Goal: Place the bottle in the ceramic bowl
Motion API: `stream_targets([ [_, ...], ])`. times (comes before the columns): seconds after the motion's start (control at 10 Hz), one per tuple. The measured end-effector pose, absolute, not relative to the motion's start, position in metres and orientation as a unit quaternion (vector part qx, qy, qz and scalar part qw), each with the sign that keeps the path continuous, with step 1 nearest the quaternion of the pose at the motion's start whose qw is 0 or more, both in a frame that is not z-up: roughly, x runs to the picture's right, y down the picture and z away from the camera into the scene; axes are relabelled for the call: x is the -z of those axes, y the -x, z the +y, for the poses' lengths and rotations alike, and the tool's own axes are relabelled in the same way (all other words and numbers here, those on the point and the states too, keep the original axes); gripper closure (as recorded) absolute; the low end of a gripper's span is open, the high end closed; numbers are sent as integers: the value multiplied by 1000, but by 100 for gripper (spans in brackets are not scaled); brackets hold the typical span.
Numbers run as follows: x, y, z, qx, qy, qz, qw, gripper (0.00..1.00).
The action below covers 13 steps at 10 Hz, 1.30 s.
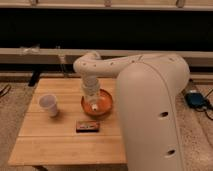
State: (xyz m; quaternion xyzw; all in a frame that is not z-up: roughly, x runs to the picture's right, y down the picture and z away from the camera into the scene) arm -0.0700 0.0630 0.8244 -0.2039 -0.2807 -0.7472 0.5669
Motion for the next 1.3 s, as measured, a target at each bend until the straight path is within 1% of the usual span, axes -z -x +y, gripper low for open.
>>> stream_targets([
  [0.3, -830, 56, 72, 734, 226, -284, 575, 38],
  [0.9, -837, 50, 75, 724, 262, -266, 580, 38],
  [1.3, -837, 50, 74, 724, 262, -264, 581, 38],
])
